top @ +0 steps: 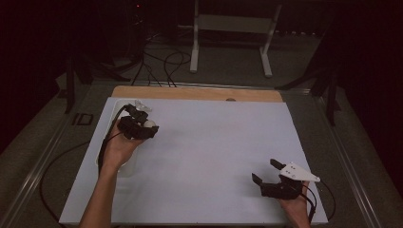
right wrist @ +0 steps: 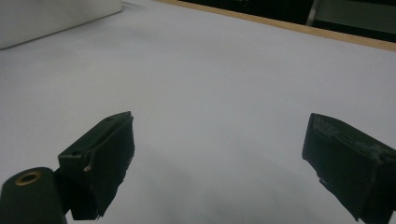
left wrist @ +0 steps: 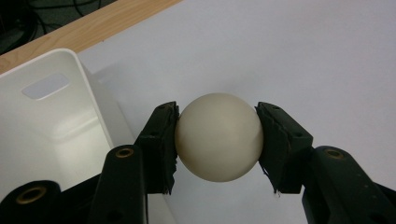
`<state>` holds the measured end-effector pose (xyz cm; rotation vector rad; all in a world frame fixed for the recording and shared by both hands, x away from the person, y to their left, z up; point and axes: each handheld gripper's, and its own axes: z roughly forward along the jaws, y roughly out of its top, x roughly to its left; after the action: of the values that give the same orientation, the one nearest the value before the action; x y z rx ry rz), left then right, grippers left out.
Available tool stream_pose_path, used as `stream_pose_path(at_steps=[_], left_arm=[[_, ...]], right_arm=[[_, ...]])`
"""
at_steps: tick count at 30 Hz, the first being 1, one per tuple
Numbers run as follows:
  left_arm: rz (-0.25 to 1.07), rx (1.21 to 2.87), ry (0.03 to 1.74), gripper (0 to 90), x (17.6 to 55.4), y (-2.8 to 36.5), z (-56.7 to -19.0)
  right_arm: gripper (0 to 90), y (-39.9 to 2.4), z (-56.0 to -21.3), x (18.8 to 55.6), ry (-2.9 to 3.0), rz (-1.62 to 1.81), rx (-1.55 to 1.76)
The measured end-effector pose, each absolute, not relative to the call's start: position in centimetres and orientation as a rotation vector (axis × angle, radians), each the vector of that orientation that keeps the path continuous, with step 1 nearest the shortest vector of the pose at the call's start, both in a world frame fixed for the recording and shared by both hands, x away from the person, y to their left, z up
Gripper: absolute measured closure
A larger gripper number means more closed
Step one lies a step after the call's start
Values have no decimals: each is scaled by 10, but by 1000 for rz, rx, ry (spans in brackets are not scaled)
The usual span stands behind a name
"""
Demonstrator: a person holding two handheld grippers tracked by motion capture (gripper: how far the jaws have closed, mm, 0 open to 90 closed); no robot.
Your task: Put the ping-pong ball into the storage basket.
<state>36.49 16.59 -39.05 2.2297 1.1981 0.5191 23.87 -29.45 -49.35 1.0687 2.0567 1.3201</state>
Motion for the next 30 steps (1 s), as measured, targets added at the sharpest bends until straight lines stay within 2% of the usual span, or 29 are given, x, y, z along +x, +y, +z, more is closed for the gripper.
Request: stream_pose_path(at_steps=[30], left_arm=[[534,2202,1245,508,365,180,-388]], right_arm=[[88,-294,-494,239,2057,1320,1070]])
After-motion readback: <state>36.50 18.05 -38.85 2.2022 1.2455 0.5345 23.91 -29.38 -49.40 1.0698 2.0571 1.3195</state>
